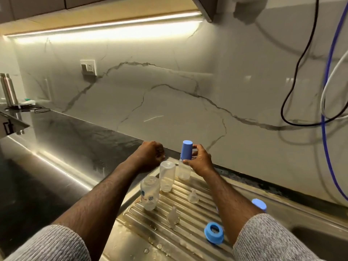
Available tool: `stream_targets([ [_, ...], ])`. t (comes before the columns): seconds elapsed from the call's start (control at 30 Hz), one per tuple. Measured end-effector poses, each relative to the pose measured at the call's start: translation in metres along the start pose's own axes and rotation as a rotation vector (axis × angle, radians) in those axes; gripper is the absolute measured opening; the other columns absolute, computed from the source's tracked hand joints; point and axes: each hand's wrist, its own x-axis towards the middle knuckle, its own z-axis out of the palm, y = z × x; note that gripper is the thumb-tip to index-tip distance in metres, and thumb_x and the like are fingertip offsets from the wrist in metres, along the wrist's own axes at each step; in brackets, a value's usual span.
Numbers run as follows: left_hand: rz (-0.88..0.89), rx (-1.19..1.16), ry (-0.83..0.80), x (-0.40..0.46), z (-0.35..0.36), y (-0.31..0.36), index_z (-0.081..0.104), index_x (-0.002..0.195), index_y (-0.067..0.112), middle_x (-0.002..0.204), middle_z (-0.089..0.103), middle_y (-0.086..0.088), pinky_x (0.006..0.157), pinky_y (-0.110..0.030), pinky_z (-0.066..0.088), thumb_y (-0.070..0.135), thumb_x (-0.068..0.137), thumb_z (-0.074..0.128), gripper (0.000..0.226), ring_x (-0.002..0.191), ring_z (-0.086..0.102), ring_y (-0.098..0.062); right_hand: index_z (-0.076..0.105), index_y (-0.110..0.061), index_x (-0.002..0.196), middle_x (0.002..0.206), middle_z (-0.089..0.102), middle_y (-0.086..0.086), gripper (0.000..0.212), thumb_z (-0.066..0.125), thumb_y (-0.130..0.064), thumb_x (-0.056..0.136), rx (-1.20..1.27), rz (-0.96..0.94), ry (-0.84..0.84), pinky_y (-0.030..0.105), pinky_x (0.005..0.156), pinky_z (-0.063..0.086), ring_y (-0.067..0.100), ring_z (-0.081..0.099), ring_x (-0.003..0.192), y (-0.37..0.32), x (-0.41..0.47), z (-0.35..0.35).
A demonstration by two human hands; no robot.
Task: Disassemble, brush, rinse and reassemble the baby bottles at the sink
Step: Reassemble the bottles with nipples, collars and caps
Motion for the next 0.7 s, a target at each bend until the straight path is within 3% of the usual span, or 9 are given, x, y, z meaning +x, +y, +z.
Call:
stream_targets([
  [0.07,0.011,-0.007,0.000,-0.002,-0.001,0.003,0.072,0.110,0.010,0.108,0.072,-0.006,0.088,-0.026,0.055,0.013,0.093,0.070,0.017,0.095,0.067,-0.015,0.050,-0.018,0.128,0.112,0.061,0.002,0.070,0.089,-0.014,0.071,-0.018,0.008,0.014,0.033,0.085,0.053,0.018,0.062,0.097,0.002,-0.007,-0.005],
  [0.17,0.035,-0.017,0.016,-0.003,-0.004,0.009,0.073,0.107,0.010,0.104,0.074,-0.005,0.087,-0.027,0.057,0.011,0.092,0.071,0.015,0.092,0.069,-0.014,0.058,-0.014,0.103,0.097,0.061,0.001,0.038,0.083,-0.018,0.075,-0.179,-0.042,0.020,0.033,0.076,0.053,0.019,0.060,0.088,0.006,-0.016,-0.020],
  [0.27,0.061,-0.031,0.038,-0.003,-0.005,0.020,0.074,0.104,0.011,0.101,0.074,-0.004,0.086,-0.026,0.058,0.008,0.090,0.072,0.014,0.089,0.069,-0.013,0.070,-0.014,0.090,0.089,0.070,0.003,0.014,0.078,-0.017,0.079,-0.275,-0.068,-0.238,0.044,0.090,0.056,0.020,0.067,0.089,0.007,-0.025,-0.037],
  [0.37,0.092,-0.031,0.027,-0.005,-0.002,0.034,0.073,0.106,0.008,0.104,0.074,-0.005,0.086,-0.023,0.056,0.004,0.090,0.072,0.017,0.091,0.069,-0.012,0.072,-0.018,0.099,0.098,0.070,-0.001,0.020,0.079,-0.024,0.082,-0.389,-0.031,-0.574,0.040,0.097,0.053,0.015,0.065,0.098,0.001,-0.039,-0.050],
  [0.43,0.108,-0.030,0.010,-0.007,0.003,0.044,0.072,0.109,0.006,0.106,0.074,-0.007,0.088,-0.026,0.057,0.004,0.090,0.071,0.019,0.094,0.070,-0.015,0.072,-0.024,0.104,0.098,0.069,-0.006,0.025,0.081,-0.024,0.081,-0.468,0.000,-0.662,0.037,0.096,0.052,0.010,0.064,0.098,0.002,-0.049,-0.052],
  [0.57,0.102,-0.033,-0.025,-0.009,0.013,0.058,0.071,0.111,0.007,0.109,0.074,-0.008,0.091,-0.031,0.058,0.004,0.090,0.071,0.022,0.096,0.071,-0.015,0.073,-0.033,0.095,0.093,0.068,-0.013,0.015,0.080,-0.030,0.082,-0.602,-0.058,-0.594,0.043,0.101,0.045,0.006,0.061,0.097,0.009,-0.064,-0.045],
  [0.7,0.113,-0.034,0.008,-0.012,0.024,0.072,0.073,0.110,0.009,0.108,0.074,-0.008,0.091,-0.035,0.058,0.007,0.089,0.074,0.021,0.096,0.070,-0.017,0.070,-0.034,0.090,0.088,0.067,-0.013,0.012,0.079,-0.028,0.084,-0.561,-0.110,-0.419,0.043,0.096,0.051,0.007,0.062,0.089,0.011,-0.068,-0.052],
])
